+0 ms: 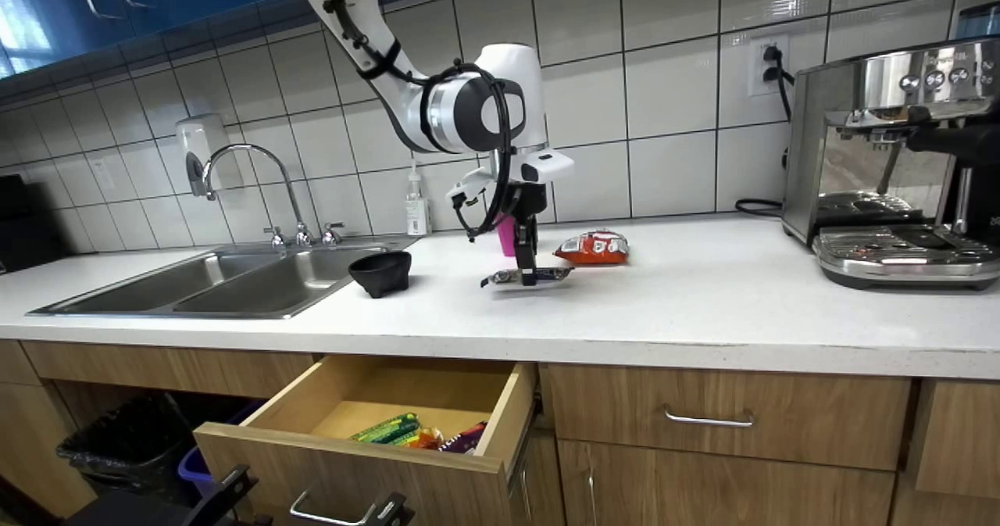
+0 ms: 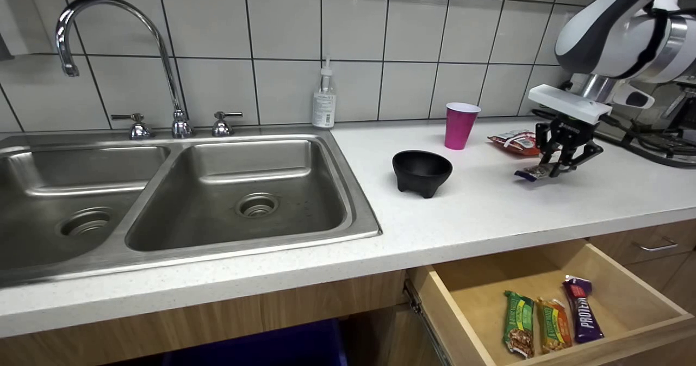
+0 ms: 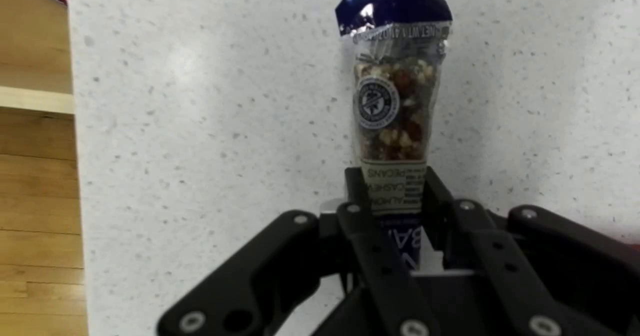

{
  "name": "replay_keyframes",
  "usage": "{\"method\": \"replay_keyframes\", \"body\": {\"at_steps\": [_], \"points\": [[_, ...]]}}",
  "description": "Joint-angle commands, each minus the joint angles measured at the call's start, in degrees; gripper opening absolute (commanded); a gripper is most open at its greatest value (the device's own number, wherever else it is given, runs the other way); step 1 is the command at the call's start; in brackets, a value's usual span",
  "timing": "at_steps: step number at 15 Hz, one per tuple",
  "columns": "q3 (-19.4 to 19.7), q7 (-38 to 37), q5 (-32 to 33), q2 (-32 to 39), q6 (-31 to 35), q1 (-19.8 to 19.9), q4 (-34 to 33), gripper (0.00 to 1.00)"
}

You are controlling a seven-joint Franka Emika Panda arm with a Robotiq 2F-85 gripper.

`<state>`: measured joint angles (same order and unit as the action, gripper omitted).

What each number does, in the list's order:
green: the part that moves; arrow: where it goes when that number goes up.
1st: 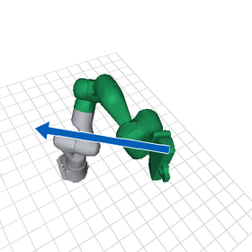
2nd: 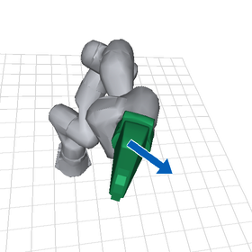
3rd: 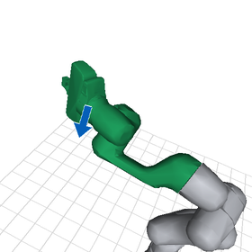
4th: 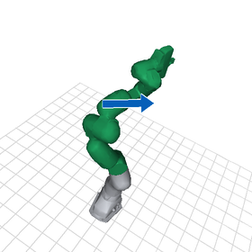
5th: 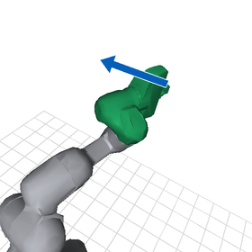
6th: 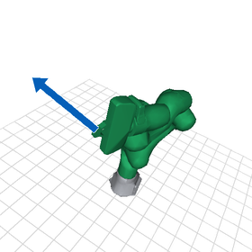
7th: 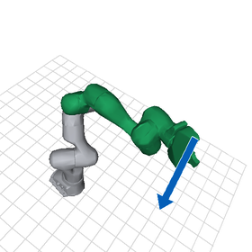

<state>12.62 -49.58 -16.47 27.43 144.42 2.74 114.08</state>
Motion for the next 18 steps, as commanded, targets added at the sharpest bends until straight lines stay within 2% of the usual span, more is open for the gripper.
{"method": "replay_keyframes", "body": {"at_steps": [1, 10, 18], "points": [[-0.40, -0.45, 1.23, -7.23, 3.69, -1.14, 9.79, 0.07], [-1.11, -0.58, 2.68, -17.82, 10.08, -2.95, 26.15, 0.07], [-3.20, -0.78, 2.79, -22.66, 12.63, -2.60, 35.23, 0.07]]}}
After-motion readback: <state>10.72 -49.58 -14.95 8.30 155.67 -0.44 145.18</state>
